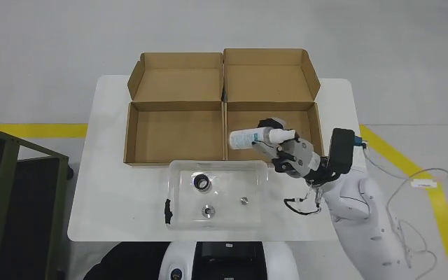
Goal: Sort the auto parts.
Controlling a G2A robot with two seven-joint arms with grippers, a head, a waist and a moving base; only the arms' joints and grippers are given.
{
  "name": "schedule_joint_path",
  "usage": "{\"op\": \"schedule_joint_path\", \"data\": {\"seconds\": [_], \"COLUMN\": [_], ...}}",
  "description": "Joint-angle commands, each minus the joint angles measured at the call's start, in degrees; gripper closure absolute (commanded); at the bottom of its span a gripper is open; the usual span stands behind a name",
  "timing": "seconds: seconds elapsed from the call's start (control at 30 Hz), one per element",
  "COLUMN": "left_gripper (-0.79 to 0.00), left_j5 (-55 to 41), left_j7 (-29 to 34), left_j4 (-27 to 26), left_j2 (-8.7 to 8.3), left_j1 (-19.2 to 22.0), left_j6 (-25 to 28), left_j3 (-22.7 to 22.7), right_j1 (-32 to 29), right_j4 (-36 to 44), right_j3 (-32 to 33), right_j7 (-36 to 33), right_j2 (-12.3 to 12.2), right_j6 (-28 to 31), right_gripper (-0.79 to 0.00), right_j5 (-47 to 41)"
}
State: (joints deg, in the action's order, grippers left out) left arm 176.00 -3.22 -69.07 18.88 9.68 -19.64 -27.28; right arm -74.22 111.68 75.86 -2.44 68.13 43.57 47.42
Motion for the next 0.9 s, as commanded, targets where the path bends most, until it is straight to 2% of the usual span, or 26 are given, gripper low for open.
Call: {"op": "schedule_joint_path", "data": {"seconds": [0.0,0.4,0.87], "left_gripper": [-0.785,-0.785,-0.785], "left_j5": [0.00,0.00,0.00], "left_j7": [0.00,0.00,0.00], "left_j4": [0.00,0.00,0.00], "left_j2": [0.00,0.00,0.00], "left_j1": [0.00,0.00,0.00], "left_j6": [0.00,0.00,0.00], "left_j3": [0.00,0.00,0.00], "right_j1": [0.72,6.28,15.19], "right_j4": [-1.00,-8.38,-19.50], "right_j3": [-0.77,-4.04,-12.15], "right_j7": [-1.62,-9.73,-17.90], "right_j2": [0.07,0.42,1.85], "right_j6": [-2.42,-12.78,-18.99], "right_gripper": [0.000,0.000,0.000], "right_j5": [2.67,12.81,19.29]}}
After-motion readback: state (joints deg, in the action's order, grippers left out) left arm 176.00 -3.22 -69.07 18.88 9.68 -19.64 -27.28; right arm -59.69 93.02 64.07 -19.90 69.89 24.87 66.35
